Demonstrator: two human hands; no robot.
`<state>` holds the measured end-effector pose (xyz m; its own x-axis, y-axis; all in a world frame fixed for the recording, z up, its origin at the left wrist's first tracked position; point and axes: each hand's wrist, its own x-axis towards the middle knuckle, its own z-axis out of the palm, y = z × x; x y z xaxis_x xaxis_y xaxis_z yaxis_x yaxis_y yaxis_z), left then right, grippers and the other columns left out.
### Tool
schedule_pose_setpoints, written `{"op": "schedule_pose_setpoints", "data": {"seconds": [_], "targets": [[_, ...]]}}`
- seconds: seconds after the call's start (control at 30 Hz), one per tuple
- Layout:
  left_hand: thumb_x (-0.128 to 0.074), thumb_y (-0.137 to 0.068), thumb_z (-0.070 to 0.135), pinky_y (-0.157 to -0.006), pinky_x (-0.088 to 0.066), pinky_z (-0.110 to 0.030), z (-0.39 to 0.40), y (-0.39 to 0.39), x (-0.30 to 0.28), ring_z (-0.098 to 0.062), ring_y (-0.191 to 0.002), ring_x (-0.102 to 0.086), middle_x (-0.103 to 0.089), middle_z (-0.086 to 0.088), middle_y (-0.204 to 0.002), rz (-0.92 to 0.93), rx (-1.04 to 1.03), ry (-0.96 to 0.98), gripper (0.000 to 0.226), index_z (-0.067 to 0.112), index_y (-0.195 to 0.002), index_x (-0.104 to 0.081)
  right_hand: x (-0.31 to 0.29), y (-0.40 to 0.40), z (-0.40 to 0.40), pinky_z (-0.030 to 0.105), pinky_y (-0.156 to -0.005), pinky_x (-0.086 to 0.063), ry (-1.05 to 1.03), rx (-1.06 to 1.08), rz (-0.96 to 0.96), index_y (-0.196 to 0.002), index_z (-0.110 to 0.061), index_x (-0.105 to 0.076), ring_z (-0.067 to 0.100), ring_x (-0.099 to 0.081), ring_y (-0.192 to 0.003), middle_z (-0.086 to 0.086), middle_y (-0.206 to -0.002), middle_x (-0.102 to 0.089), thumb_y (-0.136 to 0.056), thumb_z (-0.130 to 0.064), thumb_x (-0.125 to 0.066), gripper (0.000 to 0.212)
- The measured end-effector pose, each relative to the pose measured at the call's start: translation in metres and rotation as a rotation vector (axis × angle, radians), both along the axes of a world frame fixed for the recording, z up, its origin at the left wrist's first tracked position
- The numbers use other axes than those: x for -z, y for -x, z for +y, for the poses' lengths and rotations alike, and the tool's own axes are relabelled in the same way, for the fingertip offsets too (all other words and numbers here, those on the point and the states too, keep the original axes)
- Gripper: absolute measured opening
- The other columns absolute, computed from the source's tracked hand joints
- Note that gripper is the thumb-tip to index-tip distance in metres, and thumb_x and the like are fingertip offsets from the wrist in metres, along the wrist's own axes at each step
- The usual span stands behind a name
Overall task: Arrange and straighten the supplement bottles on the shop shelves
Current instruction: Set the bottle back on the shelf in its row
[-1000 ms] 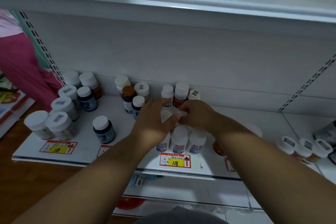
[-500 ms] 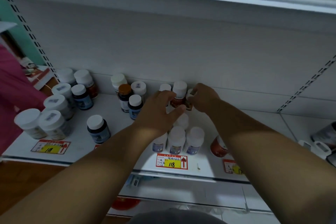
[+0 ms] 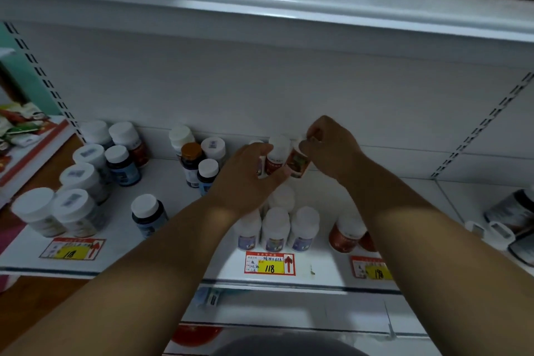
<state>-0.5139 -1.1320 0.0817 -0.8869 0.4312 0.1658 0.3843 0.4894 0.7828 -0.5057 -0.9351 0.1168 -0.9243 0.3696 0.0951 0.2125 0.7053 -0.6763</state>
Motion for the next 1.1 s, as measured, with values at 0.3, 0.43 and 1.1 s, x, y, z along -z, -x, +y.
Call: {"op": "schedule_pose_setpoints", "data": {"seconds": [0.3,0.43,1.1], "targets": [[-0.027,-0.084,0.073,-0.086,-0.041,-0.015,-0.012,-0.061,-0.025,0.011,-0.101,-0.052,-0.057,0.024,-0.107,0.056,0.300,-0.108,0.057,0.038,-0.121,-0.053,-0.028,-0.109,-0.050,0.031,-0.057,-0.048,0.454,-0.073,0.304,-0.085,-0.014,-0.061,0.015,-0.056,-0.062,0.003,-0.070,-0.061,-0.087,-0.016,-0.065,0.005],[-0.026,-0.087,0.073,-0.081,-0.048,-0.027,-0.009,-0.090,-0.027,0.002,-0.093,-0.058,-0.062,0.017,-0.099,0.062,0.446,-0.131,0.049,0.039,-0.106,-0.055,-0.022,-0.157,-0.057,0.033,-0.053,-0.047,0.548,0.025,0.338,-0.086,-0.014,-0.060,0.019,-0.054,-0.061,0.007,-0.070,-0.059,-0.086,-0.013,-0.066,0.005],[-0.031,-0.075,0.081,-0.093,-0.045,-0.029,0.205,-0.226,-0.008,0.000,-0.110,-0.052,-0.055,0.014,-0.126,-0.024,0.485,0.005,0.077,0.033,-0.133,-0.045,-0.020,-0.314,0.159,0.038,-0.068,-0.054,0.383,0.081,0.333,-0.089,-0.018,-0.062,0.020,-0.059,-0.071,0.007,-0.080,-0.064,-0.081,-0.018,-0.067,0.009]]}}
